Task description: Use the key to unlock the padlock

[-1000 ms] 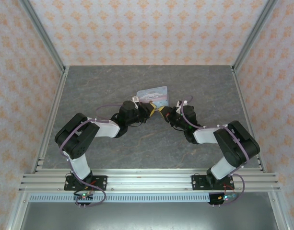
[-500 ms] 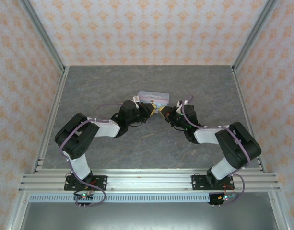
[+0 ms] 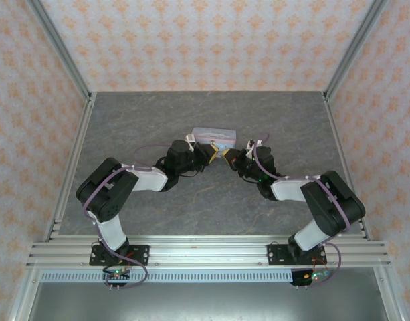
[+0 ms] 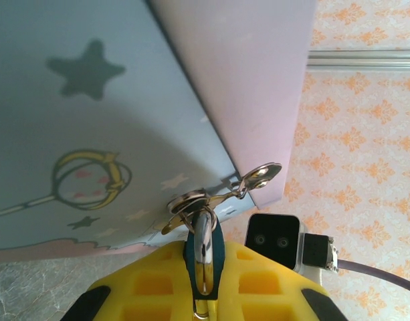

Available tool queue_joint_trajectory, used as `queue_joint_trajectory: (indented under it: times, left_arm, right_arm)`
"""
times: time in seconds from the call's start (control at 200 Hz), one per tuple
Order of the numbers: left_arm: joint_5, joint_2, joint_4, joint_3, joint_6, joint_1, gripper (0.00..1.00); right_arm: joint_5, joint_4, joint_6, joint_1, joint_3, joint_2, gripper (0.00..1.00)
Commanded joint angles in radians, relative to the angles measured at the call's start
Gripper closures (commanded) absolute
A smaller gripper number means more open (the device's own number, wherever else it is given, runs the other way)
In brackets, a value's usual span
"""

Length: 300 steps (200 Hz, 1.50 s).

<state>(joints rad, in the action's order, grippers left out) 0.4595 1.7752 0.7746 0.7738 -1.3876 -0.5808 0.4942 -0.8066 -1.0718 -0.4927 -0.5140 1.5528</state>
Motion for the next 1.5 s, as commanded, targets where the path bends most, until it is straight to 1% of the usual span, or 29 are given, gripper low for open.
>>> queue_joint_trajectory:
  times: [0.0,0.225,0.475,0.921,1.496]
  left_arm:
    - [0.102,-0.034,0.007,0.033,-0.003,-0.042,1.0]
    - [0.134,-0.02,0.04,0.027,-0.009,-0.039,1.0]
    - [0.156,-0.021,0.017,0.03,0.015,-0.028,1.0]
    - [0.153,-0.035,0.014,0.021,0.006,-0.02,1.0]
    - [0.147,-0.039,0.011,0.015,0.007,-0.021,1.0]
  right_arm:
    - [0.043,-0.052,0.027,-0.016,0.022,-0.049,1.0]
    - [0.025,0.046,0.067,-0.012,0.079,-0.151,1.0]
    - [0.023,0.214,0.127,-0.009,0.076,-0.236,1.0]
    - [-0.024,0.211,0.103,-0.007,0.108,-0.257,1.0]
    - [-0.036,0.185,0.08,0.003,0.044,-0.201,1.0]
